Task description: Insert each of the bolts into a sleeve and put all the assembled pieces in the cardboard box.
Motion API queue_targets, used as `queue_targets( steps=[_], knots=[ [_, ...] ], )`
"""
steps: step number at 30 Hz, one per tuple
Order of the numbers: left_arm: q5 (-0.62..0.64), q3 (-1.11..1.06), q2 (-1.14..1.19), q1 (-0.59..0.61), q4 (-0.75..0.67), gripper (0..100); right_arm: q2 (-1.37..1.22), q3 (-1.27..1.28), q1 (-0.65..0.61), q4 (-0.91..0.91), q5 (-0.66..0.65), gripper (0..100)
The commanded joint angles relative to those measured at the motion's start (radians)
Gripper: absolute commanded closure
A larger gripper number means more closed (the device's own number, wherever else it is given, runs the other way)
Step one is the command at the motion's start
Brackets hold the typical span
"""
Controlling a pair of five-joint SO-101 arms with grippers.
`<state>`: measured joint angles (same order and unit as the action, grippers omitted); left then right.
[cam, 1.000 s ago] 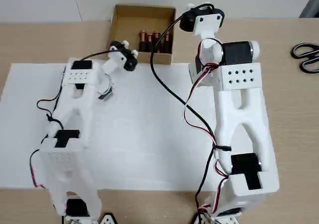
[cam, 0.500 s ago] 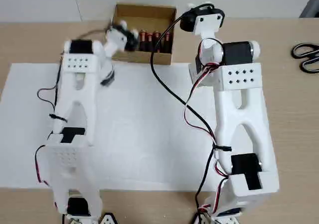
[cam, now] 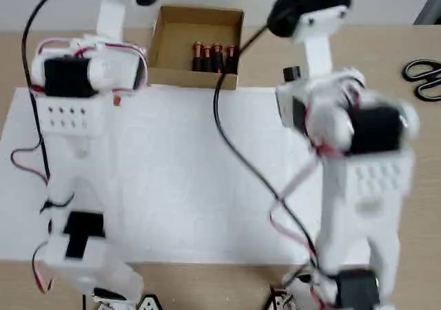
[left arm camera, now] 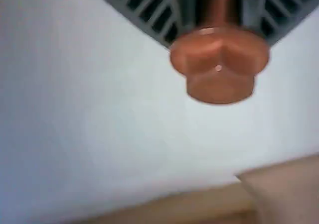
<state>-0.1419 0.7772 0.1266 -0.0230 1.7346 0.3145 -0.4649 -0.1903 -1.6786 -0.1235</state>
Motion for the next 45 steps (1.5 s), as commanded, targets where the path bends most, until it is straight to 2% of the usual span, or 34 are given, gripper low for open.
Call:
queue_targets(
  steps=[1, 5, 12, 17, 20, 24, 28, 32, 37, 42, 45],
  knots=[
    [0.006, -0.209, -0.192, -0.061, 0.017, 99, 0.154, 0.074, -0.008, -0.001, -0.012, 99.5],
    [0.061, -0.386, -0.339, -0.106, -0.035, 99, 0.225, 0.264, -0.005, 0.010, -0.011, 99.5],
    [0.253, -0.610, -0.525, -0.109, -0.238, 99, 0.265, 0.560, -0.008, 0.285, 0.008, 99.5],
    [0.279, -0.794, -0.555, -0.107, -0.336, 99, 0.300, 0.752, -0.013, 0.535, 0.140, 99.5],
    [0.279, -0.878, -0.563, -0.110, -0.381, 99, 0.343, 0.878, -0.058, 0.662, 0.222, 99.5],
    [0.281, -0.891, -0.563, -0.110, -0.377, 99, 0.424, 1.034, -0.139, 0.785, 0.316, 99.5],
    [0.281, -0.889, -0.566, -0.149, -0.338, 99, 0.510, 1.174, -0.194, 0.863, 0.327, 99.5],
    [0.281, -0.892, -0.631, -0.249, -0.285, 99, 0.570, 1.300, -0.200, 0.963, 0.324, 99.5],
    [0.281, -0.895, -0.779, -0.387, -0.371, 99, 0.627, 1.433, -0.219, 1.087, 0.242, 99.5],
    [0.377, -0.895, -0.842, -0.356, -0.430, 99, 0.691, 1.551, -0.262, 1.202, 0.212, 99.5],
    [0.374, -0.892, -0.895, -0.321, -0.437, 99, 0.742, 1.620, -0.268, 1.307, 0.212, 99.5]
  ],
)
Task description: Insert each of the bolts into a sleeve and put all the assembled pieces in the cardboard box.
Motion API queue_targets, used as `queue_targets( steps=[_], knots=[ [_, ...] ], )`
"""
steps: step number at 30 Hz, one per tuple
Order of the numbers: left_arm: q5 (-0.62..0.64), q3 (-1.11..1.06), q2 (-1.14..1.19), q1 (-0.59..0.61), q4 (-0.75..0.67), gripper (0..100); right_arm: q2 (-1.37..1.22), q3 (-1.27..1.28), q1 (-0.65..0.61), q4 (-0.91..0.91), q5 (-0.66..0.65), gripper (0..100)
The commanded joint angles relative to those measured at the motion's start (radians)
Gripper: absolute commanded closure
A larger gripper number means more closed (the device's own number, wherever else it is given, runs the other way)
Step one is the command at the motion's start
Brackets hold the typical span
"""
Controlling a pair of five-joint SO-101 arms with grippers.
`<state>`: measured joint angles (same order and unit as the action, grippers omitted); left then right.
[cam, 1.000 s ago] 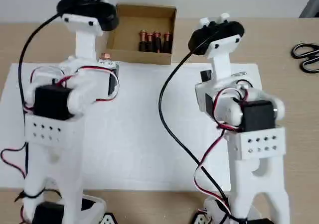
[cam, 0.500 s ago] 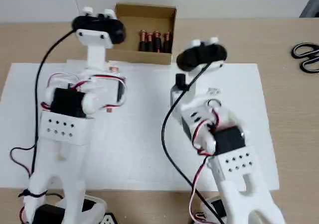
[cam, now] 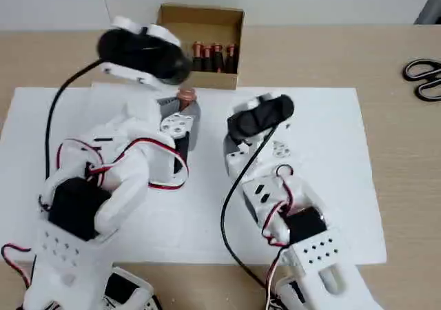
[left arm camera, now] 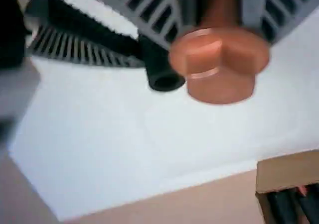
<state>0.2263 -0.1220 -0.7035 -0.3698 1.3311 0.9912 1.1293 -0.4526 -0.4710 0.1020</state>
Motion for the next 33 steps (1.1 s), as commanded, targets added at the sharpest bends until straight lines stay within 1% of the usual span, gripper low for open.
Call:
queue_targets(
  steps=[1, 4, 8, 9, 13, 16, 17, 19, 22, 24, 26, 28, 30, 33],
  knots=[
    [0.003, 0.007, -0.086, 0.031, -0.035, 99, 0.082, 0.051, -0.005, 0.131, -0.014, 99.5],
    [0.009, -0.010, -0.135, 0.035, -0.066, 99, 0.127, 0.127, -0.005, 0.220, -0.014, 99.5],
    [0.012, -0.085, -0.163, 0.035, -0.147, 99, 0.182, 0.210, -0.007, 0.317, -0.014, 99.5],
    [0.025, -0.108, -0.163, 0.035, -0.166, 99, 0.197, 0.232, -0.007, 0.343, -0.015, 99.5],
    [0.141, -0.193, -0.164, 0.040, -0.249, 99, 0.254, 0.331, -0.008, 0.435, -0.015, 99.5],
    [0.186, -0.251, -0.166, 0.035, -0.299, 99, 0.309, 0.420, -0.059, 0.490, -0.017, 99.5],
    [0.186, -0.266, -0.167, 0.034, -0.319, 99, 0.331, 0.450, -0.088, 0.506, -0.023, 99.5],
    [0.184, -0.292, -0.167, 0.035, -0.362, 99, 0.378, 0.489, -0.142, 0.510, -0.080, 99.5],
    [0.183, -0.321, -0.167, 0.035, -0.414, 99, 0.427, 0.525, -0.166, 0.510, -0.164, 99.5],
    [0.150, -0.325, -0.167, 0.028, -0.448, 99, 0.452, 0.539, -0.165, 0.503, -0.175, 99.5],
    [0.100, -0.321, -0.176, -0.003, -0.499, 99, 0.473, 0.542, -0.166, 0.464, -0.176, 99.5],
    [0.051, -0.328, -0.221, -0.031, -0.517, 99, 0.490, 0.543, -0.168, 0.440, -0.176, 99.5],
    [0.043, -0.372, -0.261, -0.037, -0.517, 99, 0.507, 0.543, -0.168, 0.429, -0.176, 99.5],
    [0.041, -0.496, -0.310, -0.035, -0.534, 99, 0.526, 0.543, -0.168, 0.426, -0.175, 99.5]
  ],
)
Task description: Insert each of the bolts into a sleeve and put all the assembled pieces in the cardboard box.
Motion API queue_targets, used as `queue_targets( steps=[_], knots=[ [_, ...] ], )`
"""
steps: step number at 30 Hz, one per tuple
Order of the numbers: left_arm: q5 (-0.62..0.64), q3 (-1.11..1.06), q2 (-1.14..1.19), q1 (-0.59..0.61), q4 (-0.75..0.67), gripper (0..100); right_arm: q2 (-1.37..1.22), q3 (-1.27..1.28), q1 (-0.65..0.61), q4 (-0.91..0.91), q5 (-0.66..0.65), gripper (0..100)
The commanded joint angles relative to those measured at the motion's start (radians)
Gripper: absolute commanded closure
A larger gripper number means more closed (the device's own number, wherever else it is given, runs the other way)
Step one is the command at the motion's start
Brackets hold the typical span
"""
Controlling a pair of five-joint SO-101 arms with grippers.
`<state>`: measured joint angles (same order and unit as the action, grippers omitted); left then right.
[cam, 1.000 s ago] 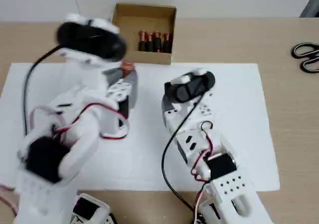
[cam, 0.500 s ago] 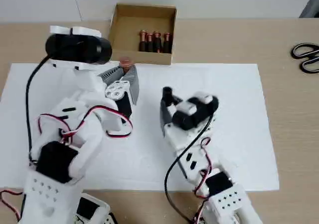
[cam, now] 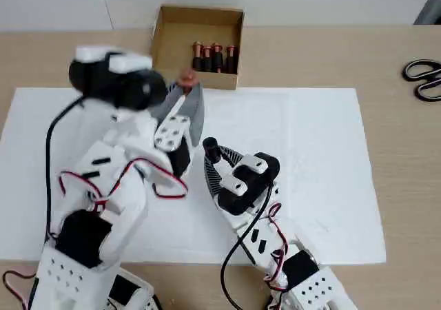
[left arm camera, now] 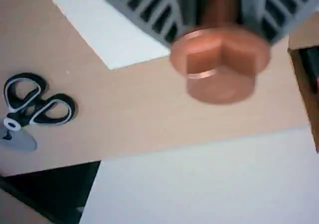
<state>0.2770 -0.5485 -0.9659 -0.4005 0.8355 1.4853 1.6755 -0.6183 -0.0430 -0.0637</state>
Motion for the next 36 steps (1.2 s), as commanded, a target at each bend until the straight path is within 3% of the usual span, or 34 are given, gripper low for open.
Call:
queue_targets(
  steps=[1, 10, 14, 19, 36],
  knots=[
    [-0.006, -0.110, -0.066, -0.005, -0.054, 99, 0.033, -0.003, -0.002, -0.002, -0.009, 99.5],
    [-0.003, -0.346, -0.273, -0.006, -0.219, 99, 0.036, -0.003, -0.002, -0.002, -0.009, 99.5],
    [0.066, -0.401, -0.330, -0.006, -0.275, 99, 0.036, -0.003, -0.004, -0.002, -0.009, 99.5],
    [0.124, -0.403, -0.334, -0.008, -0.272, 99, 0.036, -0.003, -0.004, -0.002, -0.009, 99.5],
    [0.124, -0.479, -0.336, -0.005, -0.285, 99, 0.038, -0.008, -0.070, -0.002, -0.009, 99.5]
  ],
)
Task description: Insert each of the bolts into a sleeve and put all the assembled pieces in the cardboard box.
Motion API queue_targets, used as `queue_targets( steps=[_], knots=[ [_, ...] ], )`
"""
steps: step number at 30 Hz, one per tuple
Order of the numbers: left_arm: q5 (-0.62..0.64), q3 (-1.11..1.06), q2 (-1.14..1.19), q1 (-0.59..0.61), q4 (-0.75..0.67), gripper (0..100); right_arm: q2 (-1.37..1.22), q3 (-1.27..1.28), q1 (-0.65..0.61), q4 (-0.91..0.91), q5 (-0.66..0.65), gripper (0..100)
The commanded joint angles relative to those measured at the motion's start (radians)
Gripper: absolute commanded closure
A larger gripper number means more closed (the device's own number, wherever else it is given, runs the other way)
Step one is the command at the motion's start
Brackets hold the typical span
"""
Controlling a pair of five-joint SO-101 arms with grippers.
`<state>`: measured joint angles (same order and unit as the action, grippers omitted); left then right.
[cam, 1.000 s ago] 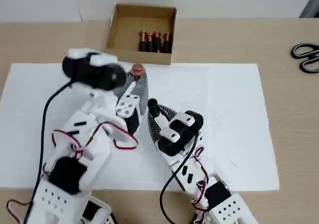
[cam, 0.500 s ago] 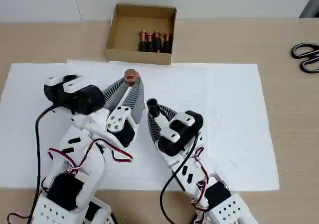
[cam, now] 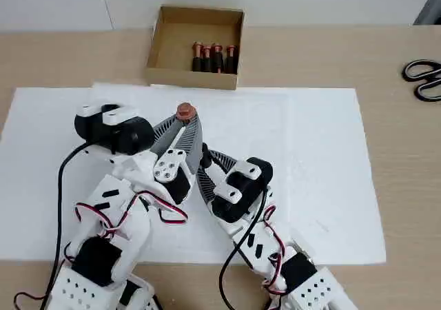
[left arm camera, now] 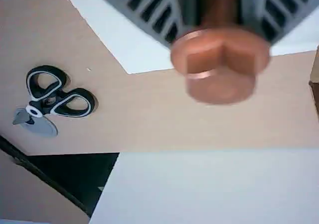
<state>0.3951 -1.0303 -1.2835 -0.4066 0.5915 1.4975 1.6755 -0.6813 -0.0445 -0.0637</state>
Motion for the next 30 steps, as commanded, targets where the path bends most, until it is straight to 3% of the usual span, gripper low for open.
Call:
queue_targets(
  steps=[1, 30],
  knots=[
    [0.006, -0.002, -0.018, 0.002, -0.055, 99, 0.025, -0.009, -0.007, -0.001, -0.009, 99.5],
    [0.005, -0.036, -0.018, 0.031, -0.074, 99, 0.025, -0.009, -0.054, -0.002, -0.014, 99.5]
  ],
)
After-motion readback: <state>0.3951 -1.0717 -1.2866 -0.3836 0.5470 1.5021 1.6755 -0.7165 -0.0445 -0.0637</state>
